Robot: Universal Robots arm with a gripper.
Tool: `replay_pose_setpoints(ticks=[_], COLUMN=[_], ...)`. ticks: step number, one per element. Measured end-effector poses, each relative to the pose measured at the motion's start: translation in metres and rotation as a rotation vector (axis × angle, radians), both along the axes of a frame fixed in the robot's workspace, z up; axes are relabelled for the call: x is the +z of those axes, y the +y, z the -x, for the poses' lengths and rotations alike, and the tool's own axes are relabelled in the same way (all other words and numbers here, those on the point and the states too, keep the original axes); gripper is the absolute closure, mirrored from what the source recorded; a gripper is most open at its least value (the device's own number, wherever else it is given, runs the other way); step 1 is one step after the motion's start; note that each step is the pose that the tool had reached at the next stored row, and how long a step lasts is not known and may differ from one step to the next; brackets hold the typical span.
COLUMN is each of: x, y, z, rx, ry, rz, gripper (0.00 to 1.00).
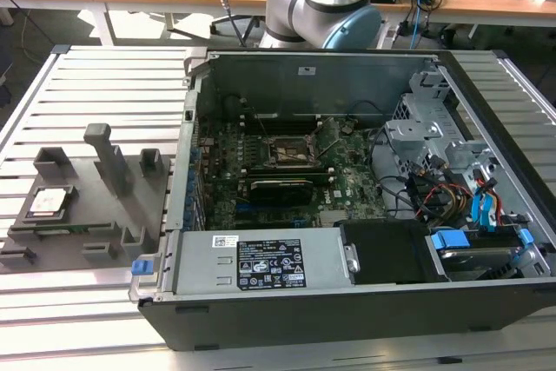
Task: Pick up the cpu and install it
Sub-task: 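Pick up the cpu and move it towards the insertion slot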
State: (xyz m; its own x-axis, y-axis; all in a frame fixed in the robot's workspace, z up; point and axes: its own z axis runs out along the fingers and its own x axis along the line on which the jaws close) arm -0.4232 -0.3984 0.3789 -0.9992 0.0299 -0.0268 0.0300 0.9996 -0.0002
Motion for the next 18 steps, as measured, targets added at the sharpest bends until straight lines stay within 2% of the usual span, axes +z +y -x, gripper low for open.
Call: replay_pose_setpoints(ticks=[13, 18], x=[-0.0081, -0.0151], y=[0.0, 0.0], z=[-0.0021, -0.004], rx=[0.0, 0.0], ry=[0.0, -0.0001], rz=[0.0, 0.0], gripper=[0.34, 0.34])
